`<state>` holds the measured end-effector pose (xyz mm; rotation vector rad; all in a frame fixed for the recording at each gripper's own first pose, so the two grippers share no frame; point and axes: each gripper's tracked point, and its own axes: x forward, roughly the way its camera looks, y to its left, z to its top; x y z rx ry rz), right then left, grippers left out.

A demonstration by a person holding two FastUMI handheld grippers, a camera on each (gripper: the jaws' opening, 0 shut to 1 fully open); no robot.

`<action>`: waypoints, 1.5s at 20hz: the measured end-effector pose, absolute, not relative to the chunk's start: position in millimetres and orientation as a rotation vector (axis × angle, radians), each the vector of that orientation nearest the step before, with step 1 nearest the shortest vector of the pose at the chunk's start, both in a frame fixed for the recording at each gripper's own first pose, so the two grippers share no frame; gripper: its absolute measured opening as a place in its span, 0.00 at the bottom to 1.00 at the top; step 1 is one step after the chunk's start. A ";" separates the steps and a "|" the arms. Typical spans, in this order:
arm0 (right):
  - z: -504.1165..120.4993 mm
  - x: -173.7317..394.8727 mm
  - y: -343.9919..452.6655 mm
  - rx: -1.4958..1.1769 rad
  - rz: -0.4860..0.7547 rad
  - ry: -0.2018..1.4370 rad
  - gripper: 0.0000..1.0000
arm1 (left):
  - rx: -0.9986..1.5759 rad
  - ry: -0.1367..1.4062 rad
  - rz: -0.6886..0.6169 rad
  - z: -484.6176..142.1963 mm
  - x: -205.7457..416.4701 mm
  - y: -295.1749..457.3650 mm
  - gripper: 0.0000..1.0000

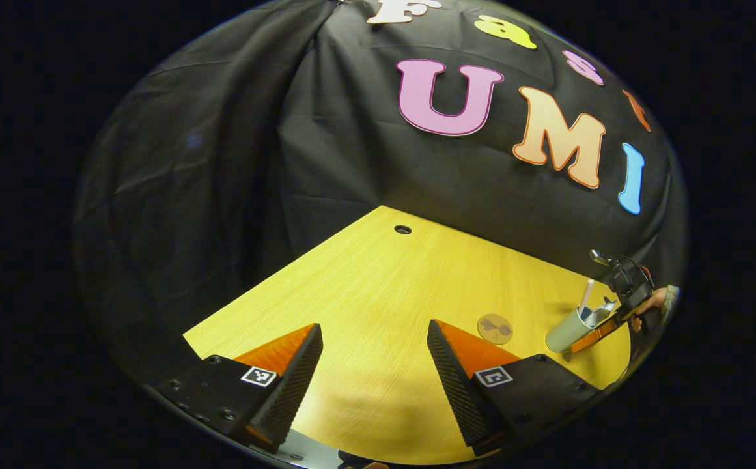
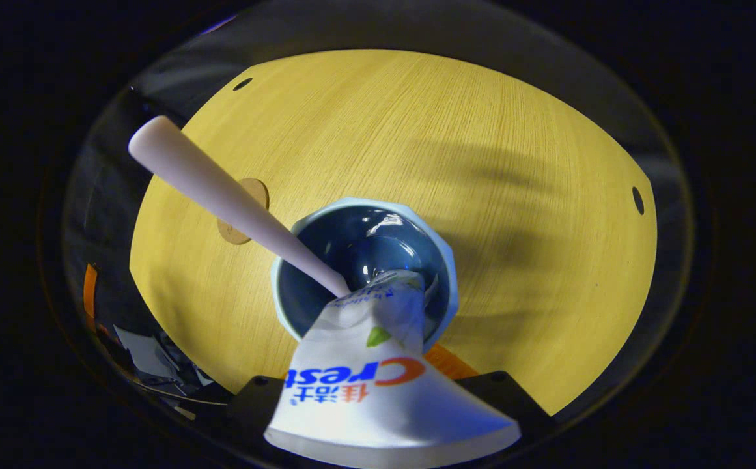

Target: Put the toothbrush and toothpaste on the desktop into the cup, then pick up the cup and place it on the coaster on the desktop.

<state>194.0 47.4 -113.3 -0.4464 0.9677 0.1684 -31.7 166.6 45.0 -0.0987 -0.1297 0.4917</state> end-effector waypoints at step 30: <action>-99.8 204.2 226.3 -0.722 0.329 0.930 0.87 | -0.097 -0.051 0.516 21.1 -46.4 231.3 0.94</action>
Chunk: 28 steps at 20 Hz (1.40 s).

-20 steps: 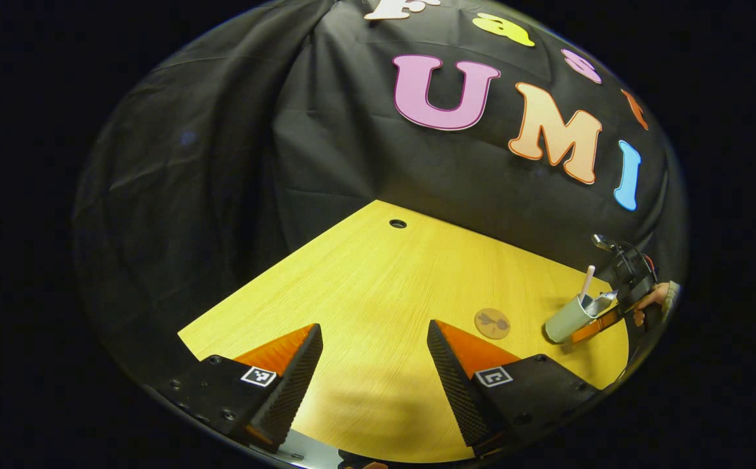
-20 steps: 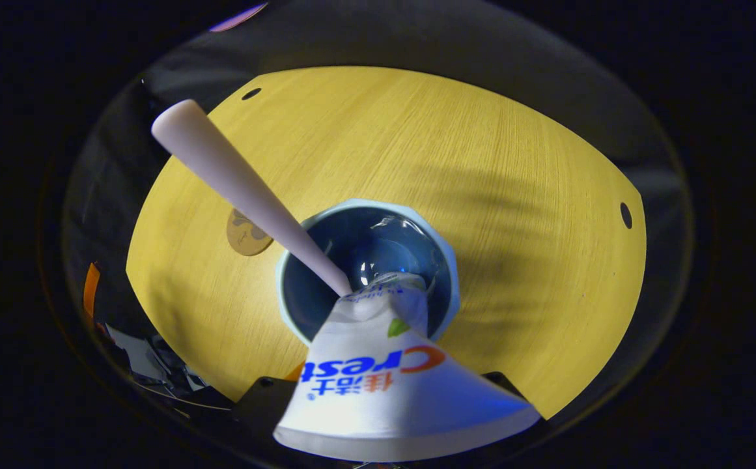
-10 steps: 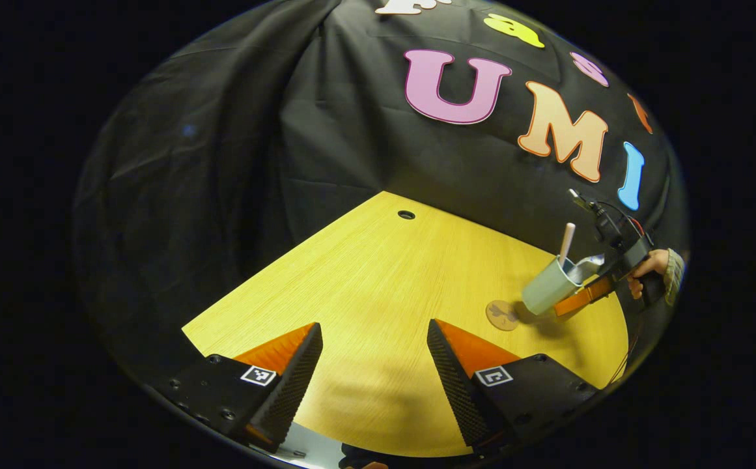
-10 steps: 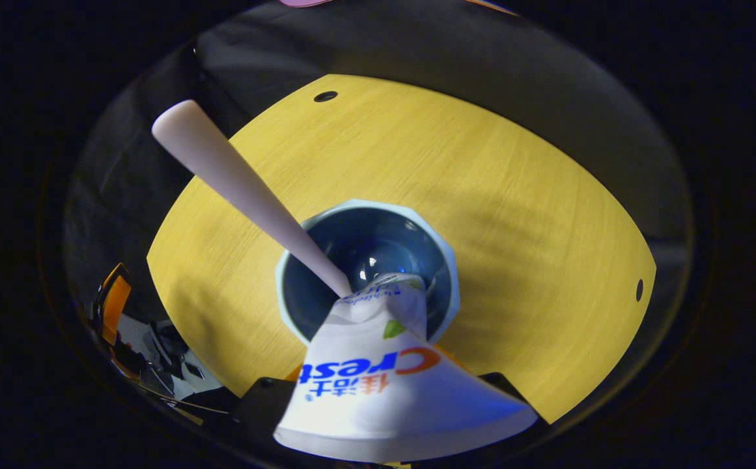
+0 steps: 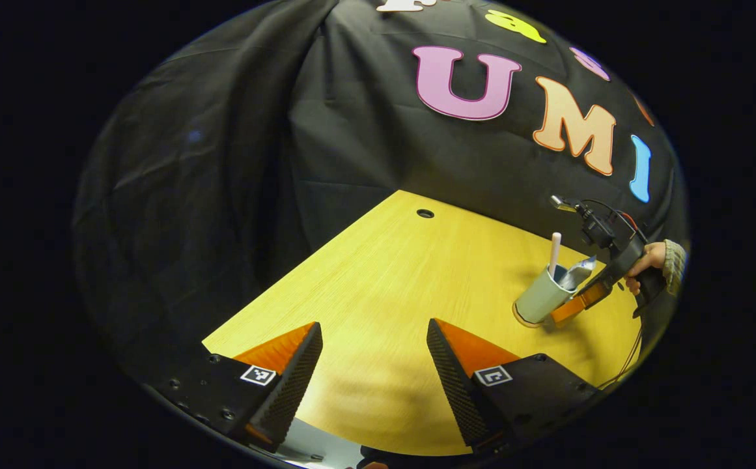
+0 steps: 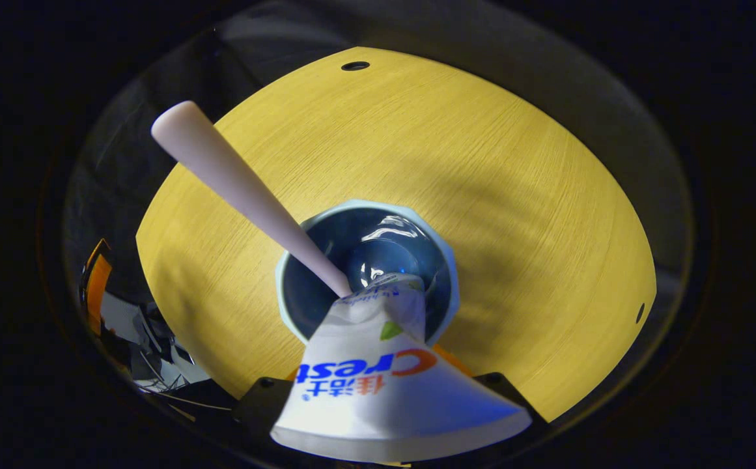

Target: Put the toothbrush and toothpaste on the desktop into the cup, then pick up the cup and place it on the coaster on the desktop.

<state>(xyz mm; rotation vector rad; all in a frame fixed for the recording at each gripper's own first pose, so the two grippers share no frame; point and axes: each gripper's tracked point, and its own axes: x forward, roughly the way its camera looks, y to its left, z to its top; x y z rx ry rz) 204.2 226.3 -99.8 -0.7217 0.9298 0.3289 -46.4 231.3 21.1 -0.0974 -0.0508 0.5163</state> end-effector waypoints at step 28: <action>27.7 45.5 76.5 -0.133 0.239 0.313 0.99 | 0.044 -0.022 0.274 42.1 40.9 102.0 0.94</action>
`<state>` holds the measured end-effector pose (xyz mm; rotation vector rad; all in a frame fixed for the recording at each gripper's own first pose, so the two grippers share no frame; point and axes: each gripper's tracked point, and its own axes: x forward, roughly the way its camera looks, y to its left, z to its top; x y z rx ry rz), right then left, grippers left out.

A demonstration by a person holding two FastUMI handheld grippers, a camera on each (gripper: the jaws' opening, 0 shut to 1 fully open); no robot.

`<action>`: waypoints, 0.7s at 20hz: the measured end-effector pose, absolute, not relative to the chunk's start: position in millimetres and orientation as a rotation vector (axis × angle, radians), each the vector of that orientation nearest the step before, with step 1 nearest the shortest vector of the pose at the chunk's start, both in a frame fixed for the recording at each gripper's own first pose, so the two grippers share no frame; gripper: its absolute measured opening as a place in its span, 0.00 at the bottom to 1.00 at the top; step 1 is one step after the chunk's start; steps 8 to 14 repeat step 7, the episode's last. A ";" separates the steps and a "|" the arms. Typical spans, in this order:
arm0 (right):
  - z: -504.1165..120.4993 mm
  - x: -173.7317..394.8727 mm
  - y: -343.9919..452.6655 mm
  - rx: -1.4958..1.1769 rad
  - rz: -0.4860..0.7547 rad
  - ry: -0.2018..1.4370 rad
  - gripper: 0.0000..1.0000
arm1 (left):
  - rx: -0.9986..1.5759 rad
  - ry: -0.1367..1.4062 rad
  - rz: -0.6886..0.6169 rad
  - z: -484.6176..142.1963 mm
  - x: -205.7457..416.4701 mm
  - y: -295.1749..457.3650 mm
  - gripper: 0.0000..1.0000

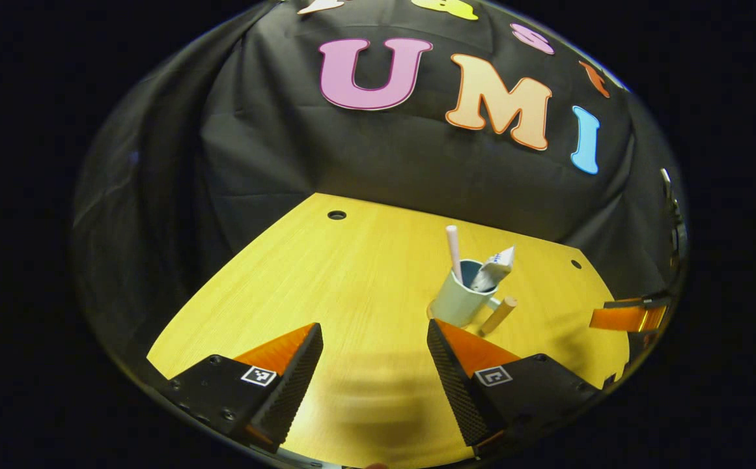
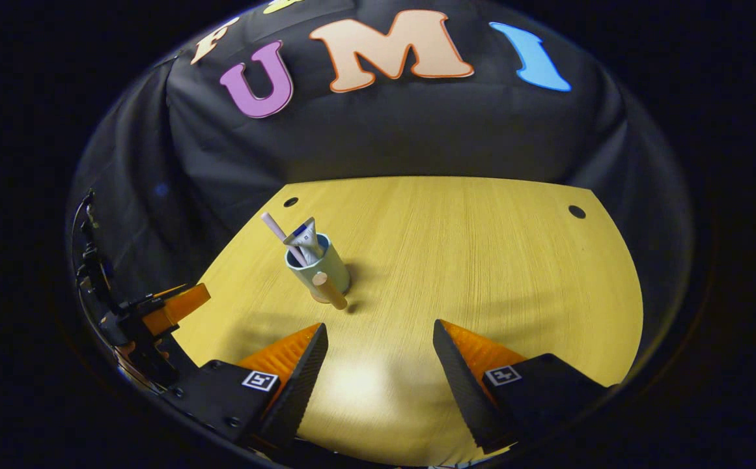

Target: Put the toothbrush and toothpaste on the desktop into the cup, then pick up the cup and place it on the coaster on the desktop.

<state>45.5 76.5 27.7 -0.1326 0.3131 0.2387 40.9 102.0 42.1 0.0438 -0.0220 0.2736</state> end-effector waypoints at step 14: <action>35.3 43.4 58.8 -0.052 0.195 0.244 0.99 | 0.090 -0.010 0.228 47.4 51.1 84.5 0.94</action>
